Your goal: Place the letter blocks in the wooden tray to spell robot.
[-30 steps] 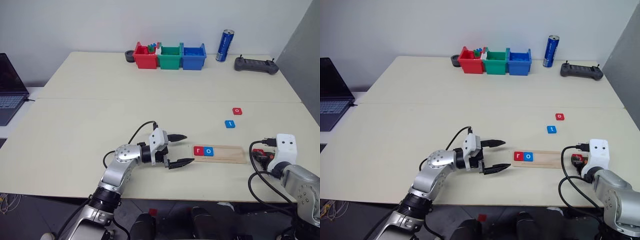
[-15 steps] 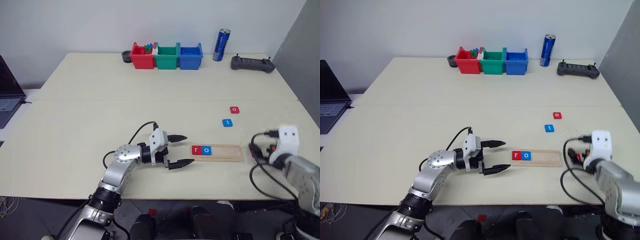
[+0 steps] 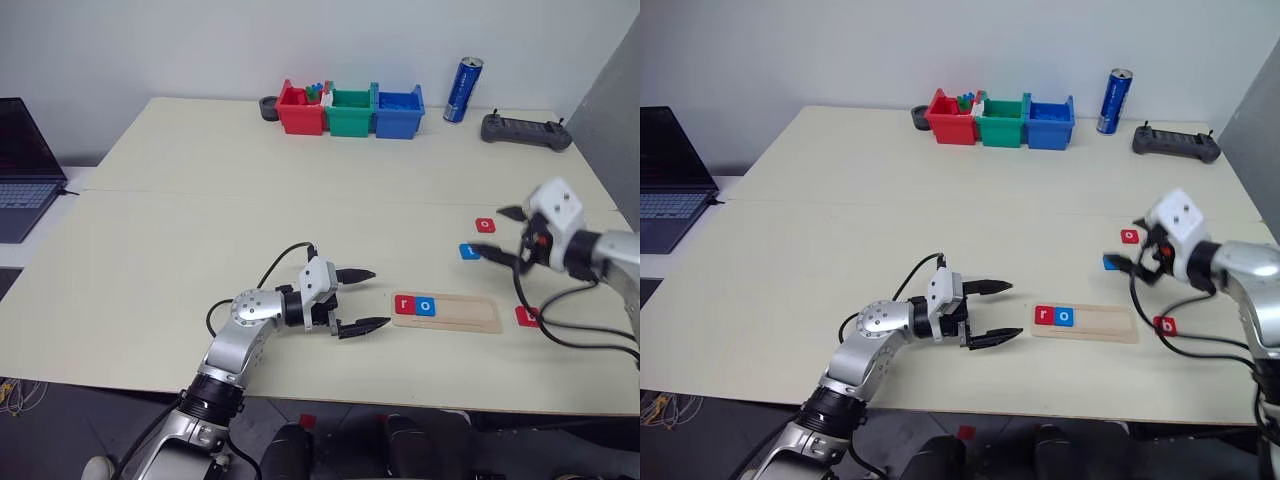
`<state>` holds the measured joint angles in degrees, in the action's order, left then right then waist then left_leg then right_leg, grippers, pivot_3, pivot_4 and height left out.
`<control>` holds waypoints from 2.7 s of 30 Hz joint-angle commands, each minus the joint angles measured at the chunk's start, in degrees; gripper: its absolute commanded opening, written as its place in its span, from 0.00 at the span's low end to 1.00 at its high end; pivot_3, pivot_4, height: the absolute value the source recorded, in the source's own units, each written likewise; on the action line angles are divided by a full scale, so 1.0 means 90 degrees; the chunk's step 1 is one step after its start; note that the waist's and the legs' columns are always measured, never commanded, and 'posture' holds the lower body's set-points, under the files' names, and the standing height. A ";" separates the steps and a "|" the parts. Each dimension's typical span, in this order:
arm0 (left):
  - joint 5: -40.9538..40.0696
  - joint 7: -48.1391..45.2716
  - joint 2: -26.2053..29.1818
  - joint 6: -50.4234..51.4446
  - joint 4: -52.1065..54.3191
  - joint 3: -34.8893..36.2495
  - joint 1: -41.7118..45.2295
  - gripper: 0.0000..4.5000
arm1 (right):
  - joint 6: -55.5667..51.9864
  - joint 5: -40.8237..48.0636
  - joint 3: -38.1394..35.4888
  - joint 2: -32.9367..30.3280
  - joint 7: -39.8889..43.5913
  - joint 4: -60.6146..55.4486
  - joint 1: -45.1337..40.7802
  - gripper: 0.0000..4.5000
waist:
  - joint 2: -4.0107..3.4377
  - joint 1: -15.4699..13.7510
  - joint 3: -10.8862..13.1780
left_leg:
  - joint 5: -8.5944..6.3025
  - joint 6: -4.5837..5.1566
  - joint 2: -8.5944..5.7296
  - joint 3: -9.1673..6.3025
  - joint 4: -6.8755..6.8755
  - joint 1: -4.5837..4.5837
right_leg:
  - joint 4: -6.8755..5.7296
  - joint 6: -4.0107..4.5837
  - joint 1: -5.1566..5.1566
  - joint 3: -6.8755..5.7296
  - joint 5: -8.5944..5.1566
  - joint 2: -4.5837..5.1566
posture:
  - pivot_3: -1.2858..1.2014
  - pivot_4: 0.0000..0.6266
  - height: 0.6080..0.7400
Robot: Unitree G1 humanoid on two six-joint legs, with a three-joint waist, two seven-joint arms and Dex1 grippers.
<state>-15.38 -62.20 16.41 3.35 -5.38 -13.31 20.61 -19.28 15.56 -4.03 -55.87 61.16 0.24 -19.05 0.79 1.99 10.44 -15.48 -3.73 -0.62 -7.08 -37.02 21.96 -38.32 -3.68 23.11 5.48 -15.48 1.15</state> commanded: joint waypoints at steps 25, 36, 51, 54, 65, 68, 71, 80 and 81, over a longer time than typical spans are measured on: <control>-0.0100 0.0085 -0.0047 -0.0066 0.0365 -0.0074 -0.0152 1.00 | 0.4240 -0.1412 0.1124 -0.0378 0.2654 0.4347 -0.1142 0.99 | 0.0002 0.0129 0.0001 | 0.0001 -0.0002 0.0007 0.0015 -0.0010 -0.0029 | -0.0044 0.0003 -0.0001 0.0021 0.0002 -0.0005 | 0.52 0.24 1.00; -0.0137 0.0167 0.0023 0.0000 0.0451 -0.0042 -0.0139 1.00 | 0.4165 -0.1407 0.1213 -0.0272 0.2881 0.4636 -0.1277 0.72 | 0.0002 0.0141 0.0001 | 0.0001 -0.0002 0.0008 0.0016 -0.0014 -0.0030 | -0.0047 0.0004 -0.0001 0.0021 0.0002 -0.0006 | 0.52 0.24 1.00; -0.0156 0.0105 0.0057 -0.0039 0.0389 -0.0078 -0.0119 1.00 | 0.1906 -0.0542 0.0929 -0.0052 0.2603 0.2006 -0.1166 0.32 | -0.0001 0.0165 0.0000 | 0.0001 -0.0002 0.0010 0.0012 -0.0020 -0.0033 | -0.0062 0.0004 0.0000 0.0022 0.0002 -0.0008 | 0.52 0.24 1.00; -0.0167 0.0088 0.0069 -0.0039 0.0386 -0.0063 -0.0107 1.00 | 0.1134 -0.0287 0.0891 0.0122 0.2308 0.1054 -0.1064 0.32 | -0.0001 0.0114 0.0000 | 0.0001 -0.0002 0.0008 0.0004 -0.0023 -0.0026 | -0.0060 0.0004 0.0000 0.0015 0.0002 -0.0007 | 0.52 0.24 1.00; -0.0148 0.0006 0.0111 -0.0066 0.0246 -0.0033 0.0064 1.00 | 0.0831 -0.0648 0.1320 0.0779 0.1391 0.0063 -0.0580 0.32 | 0.0001 0.0039 0.0000 | 0.0001 -0.0002 0.0003 -0.0002 -0.0034 -0.0015 | -0.0058 0.0003 0.0002 0.0007 0.0002 -0.0003 | 0.52 0.24 1.00; -0.0141 -0.0011 0.0131 -0.0078 0.0233 -0.0026 0.0070 1.00 | 0.0878 -0.0771 0.1388 0.0806 0.1330 0.0142 -0.0608 0.32 | 0.0001 0.0045 0.0000 | 0.0001 -0.0002 0.0006 -0.0001 -0.0034 -0.0016 | -0.0058 0.0003 0.0003 0.0007 0.0002 -0.0006 | 0.52 0.24 1.00; -0.0141 -0.0018 0.0139 -0.0078 0.0228 -0.0030 0.0077 1.00 | 0.0901 -0.0816 0.1424 0.0811 0.1336 0.0220 -0.0652 0.32 | 0.0001 0.0045 0.0001 | 0.0001 -0.0002 0.0005 -0.0001 -0.0034 -0.0016 | -0.0059 0.0003 0.0003 0.0007 0.0002 -0.0006 | 0.52 0.24 1.00; -0.0141 -0.0022 0.0109 -0.0114 0.0181 -0.0036 0.0121 1.00 | 0.0903 -0.0920 0.1571 0.0739 0.1493 0.0419 -0.0766 0.32 | 0.0001 0.0045 0.0001 | 0.0001 -0.0002 0.0005 -0.0001 -0.0034 -0.0016 | -0.0058 0.0003 0.0003 0.0007 0.0002 -0.0006 | 0.52 0.24 1.00; -0.0142 -0.0023 0.0106 -0.0119 0.0171 -0.0034 0.0128 1.00 | 0.0917 -0.0940 0.1583 0.0734 0.1502 0.0449 -0.0779 0.32 | 0.0001 0.0045 0.0001 | 0.0001 -0.0002 0.0005 -0.0001 -0.0034 -0.0016 | -0.0059 0.0003 0.0003 0.0007 0.0002 -0.0006 | 0.52 0.24 1.00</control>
<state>-15.75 -62.07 17.61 3.29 -4.49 -14.28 20.78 -11.70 7.46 10.44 -48.54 74.23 4.56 -24.77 0.80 2.39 10.44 -15.48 -3.75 -0.57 -7.08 -37.33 21.81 -38.85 -3.65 23.13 5.54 -15.46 1.10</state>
